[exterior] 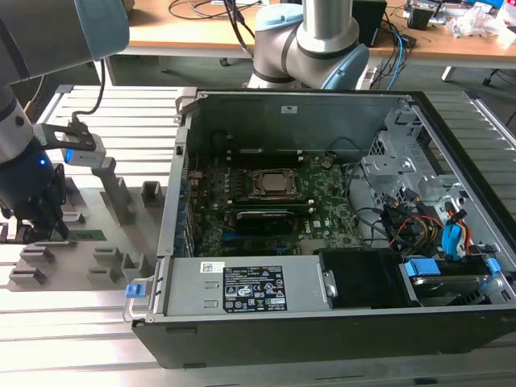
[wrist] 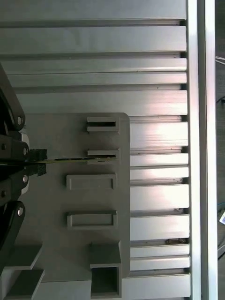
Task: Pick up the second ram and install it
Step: 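Pick up the second ram and move it above second insertion slot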
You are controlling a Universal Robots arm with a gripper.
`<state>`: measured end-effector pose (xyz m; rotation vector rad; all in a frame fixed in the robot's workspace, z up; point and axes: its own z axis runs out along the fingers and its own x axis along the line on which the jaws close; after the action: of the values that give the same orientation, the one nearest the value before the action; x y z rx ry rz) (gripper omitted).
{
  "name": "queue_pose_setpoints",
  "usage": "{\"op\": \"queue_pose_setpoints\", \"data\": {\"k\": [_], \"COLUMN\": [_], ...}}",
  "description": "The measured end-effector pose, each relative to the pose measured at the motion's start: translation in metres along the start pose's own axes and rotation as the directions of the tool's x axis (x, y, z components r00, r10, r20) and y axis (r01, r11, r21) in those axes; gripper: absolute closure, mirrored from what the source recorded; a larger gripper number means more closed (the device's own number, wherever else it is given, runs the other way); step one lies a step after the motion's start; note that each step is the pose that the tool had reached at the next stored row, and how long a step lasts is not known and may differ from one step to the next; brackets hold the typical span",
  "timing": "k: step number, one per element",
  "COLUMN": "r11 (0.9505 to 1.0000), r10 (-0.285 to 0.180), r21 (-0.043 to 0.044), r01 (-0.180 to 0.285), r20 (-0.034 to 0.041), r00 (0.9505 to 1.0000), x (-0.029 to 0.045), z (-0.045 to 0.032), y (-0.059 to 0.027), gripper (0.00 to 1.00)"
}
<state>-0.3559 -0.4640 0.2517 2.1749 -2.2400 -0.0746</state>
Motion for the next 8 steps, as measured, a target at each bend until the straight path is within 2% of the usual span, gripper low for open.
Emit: {"op": "queue_pose_setpoints", "data": {"k": [5,8], "r11": [1.0,1.0], "r10": [0.0,0.0], "r21": [0.0,0.0], "r01": [0.0,0.0], "r20": [0.0001,0.0], "r00": [1.0,1.0], "x": [-0.0001,-0.0003], "z": [-0.0068,-0.016], "y": [0.0003,0.0007], "gripper": [0.86,0.86]}}
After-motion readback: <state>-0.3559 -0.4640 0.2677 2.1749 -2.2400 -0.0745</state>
